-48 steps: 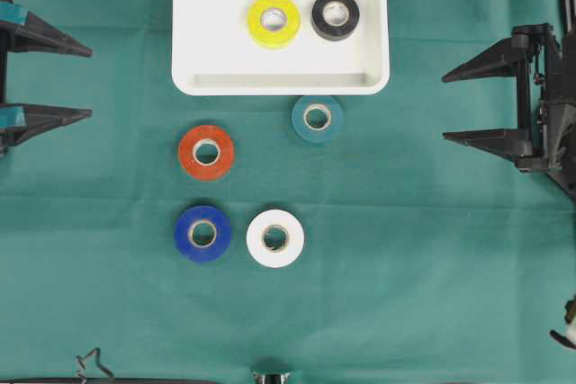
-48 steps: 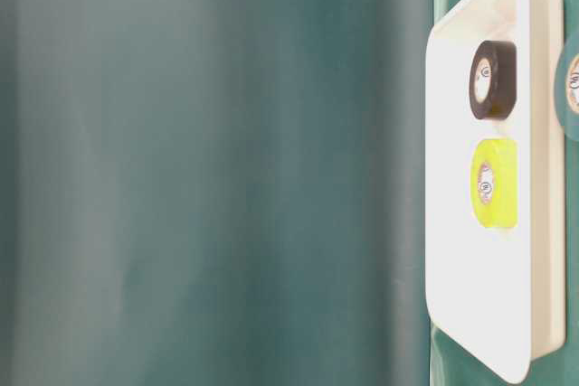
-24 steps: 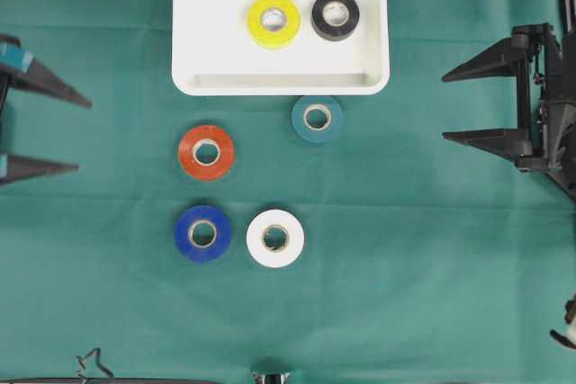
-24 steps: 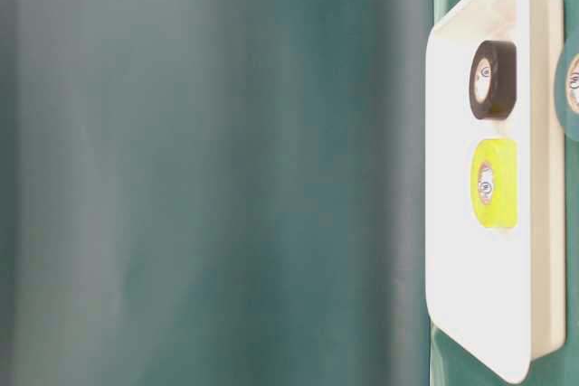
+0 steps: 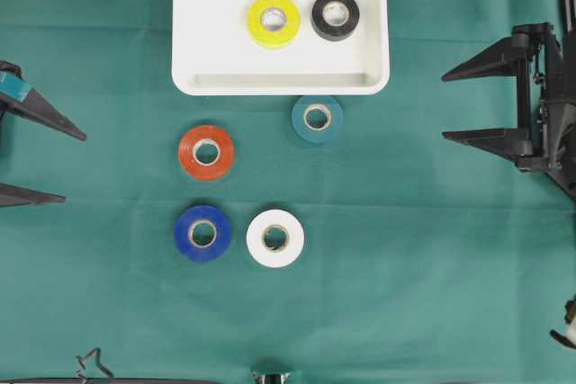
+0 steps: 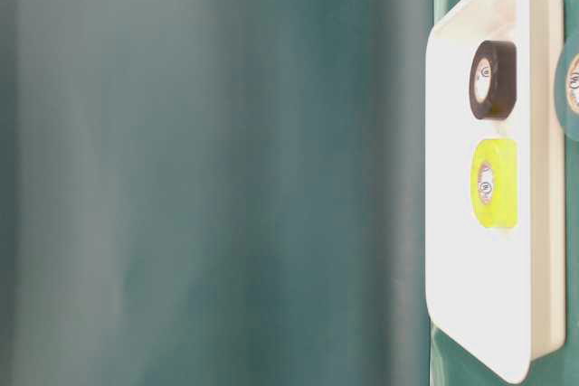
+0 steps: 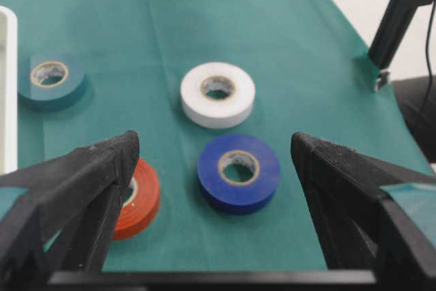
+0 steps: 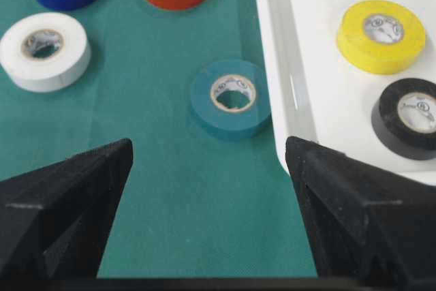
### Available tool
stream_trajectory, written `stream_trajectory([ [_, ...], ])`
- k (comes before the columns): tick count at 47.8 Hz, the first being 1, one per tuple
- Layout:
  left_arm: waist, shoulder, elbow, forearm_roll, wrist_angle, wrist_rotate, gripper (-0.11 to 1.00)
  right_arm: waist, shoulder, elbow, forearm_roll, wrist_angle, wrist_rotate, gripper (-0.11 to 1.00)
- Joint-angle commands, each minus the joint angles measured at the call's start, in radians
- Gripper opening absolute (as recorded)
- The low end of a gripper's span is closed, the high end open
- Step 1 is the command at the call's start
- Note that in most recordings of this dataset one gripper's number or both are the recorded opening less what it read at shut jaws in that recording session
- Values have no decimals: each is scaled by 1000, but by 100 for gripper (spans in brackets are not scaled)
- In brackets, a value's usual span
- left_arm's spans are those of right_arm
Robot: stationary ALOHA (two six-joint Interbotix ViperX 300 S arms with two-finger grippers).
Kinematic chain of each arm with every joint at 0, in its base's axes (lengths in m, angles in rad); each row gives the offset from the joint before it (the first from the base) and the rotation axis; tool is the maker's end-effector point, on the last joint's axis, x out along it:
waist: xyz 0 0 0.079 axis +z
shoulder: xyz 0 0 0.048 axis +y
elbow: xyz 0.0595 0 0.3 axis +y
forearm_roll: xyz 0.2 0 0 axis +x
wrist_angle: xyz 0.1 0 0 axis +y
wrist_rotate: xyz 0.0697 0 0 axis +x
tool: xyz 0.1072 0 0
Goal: Pick up the tape from a random location and place it into the white case.
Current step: 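Move the left gripper rightward over the blue tape roll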
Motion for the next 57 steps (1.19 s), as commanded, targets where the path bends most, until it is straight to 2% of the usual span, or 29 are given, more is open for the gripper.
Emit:
stream_trajectory([
  [1,-2,9,-14,-2,-25,2,98,0,5,-26,-2,-9,0,87],
  [12,-8,109,-23,-2,-147,2,98,-2,6,-26,-3,-9,0,87],
  [27,-6,345,-137,-3,-244,12,98,-2,6,-29,-3,-9,-3,87],
  [46,-8,629,-368,3,-232,18,98,-2,8,-28,-3,-6,-3,87],
  [57,-8,663,-405,3,-172,41,98,-2,8,-28,-3,-6,-3,87],
])
